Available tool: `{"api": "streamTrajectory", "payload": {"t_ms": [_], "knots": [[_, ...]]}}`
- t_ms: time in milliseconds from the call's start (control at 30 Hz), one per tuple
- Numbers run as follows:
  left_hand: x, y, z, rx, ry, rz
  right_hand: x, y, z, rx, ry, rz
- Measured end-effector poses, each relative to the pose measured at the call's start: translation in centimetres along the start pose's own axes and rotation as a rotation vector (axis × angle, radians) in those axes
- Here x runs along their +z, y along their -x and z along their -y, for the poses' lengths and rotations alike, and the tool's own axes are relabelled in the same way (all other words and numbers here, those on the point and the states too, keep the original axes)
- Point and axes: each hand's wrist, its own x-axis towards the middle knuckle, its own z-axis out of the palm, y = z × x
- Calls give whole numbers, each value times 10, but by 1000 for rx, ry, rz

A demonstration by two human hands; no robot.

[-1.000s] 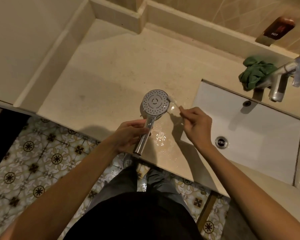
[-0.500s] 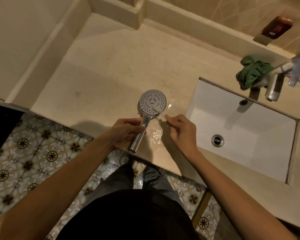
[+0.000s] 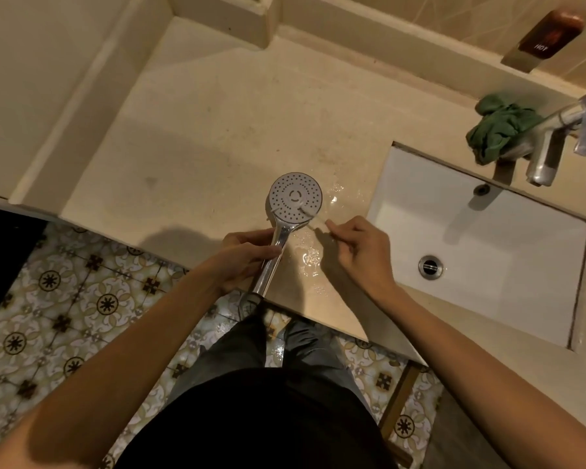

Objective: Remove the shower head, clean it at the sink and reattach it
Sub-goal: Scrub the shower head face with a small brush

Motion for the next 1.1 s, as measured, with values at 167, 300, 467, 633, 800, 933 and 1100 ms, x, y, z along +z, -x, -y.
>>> {"api": "streamTrajectory", "payload": {"t_ms": [167, 300, 467, 633, 800, 933, 1100], "knots": [[0, -1, -5, 2, 0, -4, 0, 2, 10, -91, -1, 71], [-1, -1, -5, 7, -13, -10, -3, -20, -4, 83, 25, -130], [-3, 1, -4, 0, -2, -27, 0, -3, 14, -120, 5, 85], [-3, -1, -8, 13, -12, -38, -9, -25, -2, 33, 30, -95], [-2, -1, -7, -1, -14, -34, -15, -25, -2, -108, 117, 39], [-4, -3, -3, 0, -41, -17, -12, -25, 1, -136, 94, 69], [-5, -6, -4, 8, -55, -32, -15, -32, -7, -45, 88, -22]]}}
